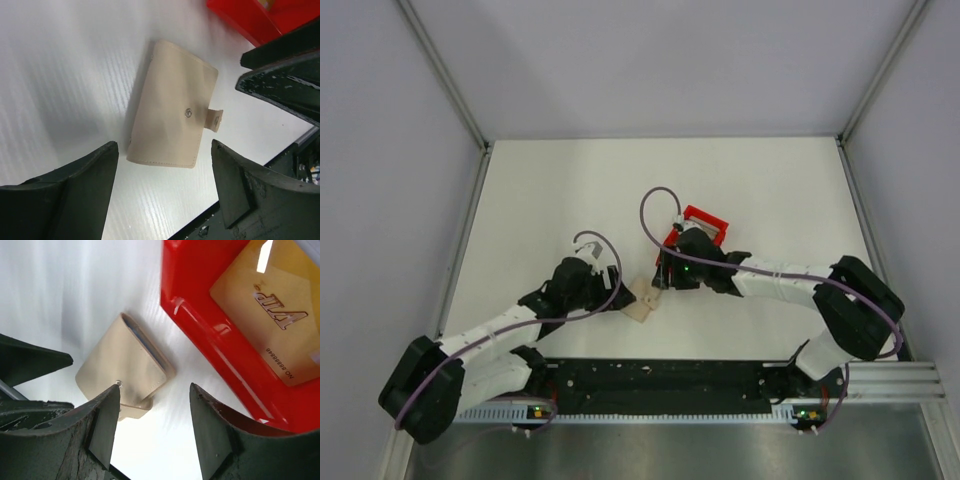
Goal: Put the credit cards into the card holder
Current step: Open the card holder at the center of the board.
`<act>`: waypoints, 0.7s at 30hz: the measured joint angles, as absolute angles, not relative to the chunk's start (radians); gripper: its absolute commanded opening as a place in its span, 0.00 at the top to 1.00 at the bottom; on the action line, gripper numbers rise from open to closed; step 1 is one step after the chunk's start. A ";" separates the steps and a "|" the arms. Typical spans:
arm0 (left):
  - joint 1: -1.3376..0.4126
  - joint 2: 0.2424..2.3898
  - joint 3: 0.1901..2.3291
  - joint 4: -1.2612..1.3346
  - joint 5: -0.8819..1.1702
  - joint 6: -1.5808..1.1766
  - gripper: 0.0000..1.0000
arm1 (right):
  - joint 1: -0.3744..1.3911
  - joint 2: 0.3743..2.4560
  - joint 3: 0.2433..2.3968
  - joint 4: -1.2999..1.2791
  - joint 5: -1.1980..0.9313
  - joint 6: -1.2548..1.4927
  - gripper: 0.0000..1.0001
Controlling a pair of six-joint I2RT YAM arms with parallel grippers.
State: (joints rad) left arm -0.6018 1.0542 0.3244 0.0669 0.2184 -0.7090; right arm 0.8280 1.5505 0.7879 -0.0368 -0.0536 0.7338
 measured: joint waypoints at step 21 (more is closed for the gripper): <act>-0.602 0.997 0.387 -0.229 -0.066 -0.667 0.21 | 1.082 1.718 1.082 -0.342 0.306 0.706 0.59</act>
